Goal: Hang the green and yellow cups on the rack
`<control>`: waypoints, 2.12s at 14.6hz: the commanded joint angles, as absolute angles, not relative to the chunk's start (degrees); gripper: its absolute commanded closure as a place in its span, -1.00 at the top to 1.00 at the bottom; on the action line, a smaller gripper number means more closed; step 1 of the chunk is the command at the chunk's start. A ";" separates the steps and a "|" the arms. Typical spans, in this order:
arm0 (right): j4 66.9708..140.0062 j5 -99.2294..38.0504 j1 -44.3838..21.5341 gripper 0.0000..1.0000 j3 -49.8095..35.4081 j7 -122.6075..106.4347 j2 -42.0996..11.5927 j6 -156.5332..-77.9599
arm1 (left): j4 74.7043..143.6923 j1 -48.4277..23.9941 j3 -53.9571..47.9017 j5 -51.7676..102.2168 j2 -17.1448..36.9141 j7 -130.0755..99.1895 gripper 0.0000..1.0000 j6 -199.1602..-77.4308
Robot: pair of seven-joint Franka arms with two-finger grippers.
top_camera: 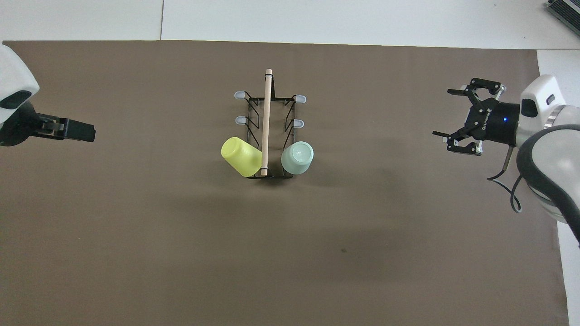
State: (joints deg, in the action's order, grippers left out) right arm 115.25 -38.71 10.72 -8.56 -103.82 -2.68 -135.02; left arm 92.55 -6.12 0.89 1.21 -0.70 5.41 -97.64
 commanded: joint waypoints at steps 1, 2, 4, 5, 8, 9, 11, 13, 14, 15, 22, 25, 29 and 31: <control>115.84 -26.41 11.07 1.00 -8.88 -96.61 -0.79 -132.81 | 87.45 -7.47 3.87 3.25 1.76 9.56 1.00 -93.17; 115.84 -23.41 10.99 1.00 -8.79 -95.29 -0.18 -132.02 | 87.71 -7.21 3.87 3.16 1.41 9.93 1.00 -92.73; 115.84 -16.21 11.07 1.00 -8.79 -93.79 0.35 -131.49 | 88.32 -7.03 3.61 2.81 1.06 9.85 1.00 -91.85; 115.75 -12.43 11.07 1.00 -8.79 -93.61 0.44 -131.40 | 89.72 -7.21 3.60 2.55 0.27 9.67 1.00 -92.02; 115.58 -2.49 10.99 1.00 -8.79 -91.33 1.66 -130.96 | 91.75 -7.12 3.52 2.55 -0.79 9.58 1.00 -91.85; 115.58 -0.63 10.46 1.00 -8.79 -89.06 2.19 -130.26 | 93.15 -7.21 3.52 2.55 -1.66 9.58 1.00 -92.02; 115.58 2.36 9.76 1.00 -9.31 -80.38 3.42 -129.03 | 94.30 -7.12 3.43 2.55 -2.37 9.58 1.00 -91.93; 115.58 4.04 8.09 1.00 -9.40 -68.53 4.30 -126.06 | 95.97 -6.51 2.81 2.20 -3.42 9.32 1.00 -92.81; 115.23 4.22 7.48 1.00 -9.49 -61.51 4.83 -124.12 | 95.98 -6.50 2.46 0.89 -3.51 9.14 1.00 -92.73; 114.96 4.22 7.21 1.00 -9.67 -54.91 5.53 -122.01 | 96.06 -6.24 1.16 0.36 -3.69 8.18 1.00 -92.81; 105.84 4.31 6.15 1.00 -9.49 -20.62 6.42 -103.29 | 95.45 -3.60 -1.93 0.09 -3.25 6.42 1.00 -92.38; 99.87 3.08 7.03 1.00 -9.14 -6.19 4.23 -98.89 | 95.36 -3.60 -1.85 -2.19 -3.25 6.33 1.00 -92.46; 95.54 2.81 9.48 1.00 -8.88 -4.57 2.29 -94.49 | 95.54 -3.60 -1.93 -2.20 -3.34 3.44 1.00 -92.99; 95.54 0.19 11.07 1.00 -8.79 -1.96 2.37 -92.21 | 95.45 -3.52 -1.76 -1.50 -3.34 3.08 1.00 -92.64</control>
State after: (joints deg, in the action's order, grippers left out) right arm 97.41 2.50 9.06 -8.41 -4.85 3.63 -94.87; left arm 94.19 -4.07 -1.29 -1.01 -2.07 4.51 -92.39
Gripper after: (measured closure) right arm 0.000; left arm 0.000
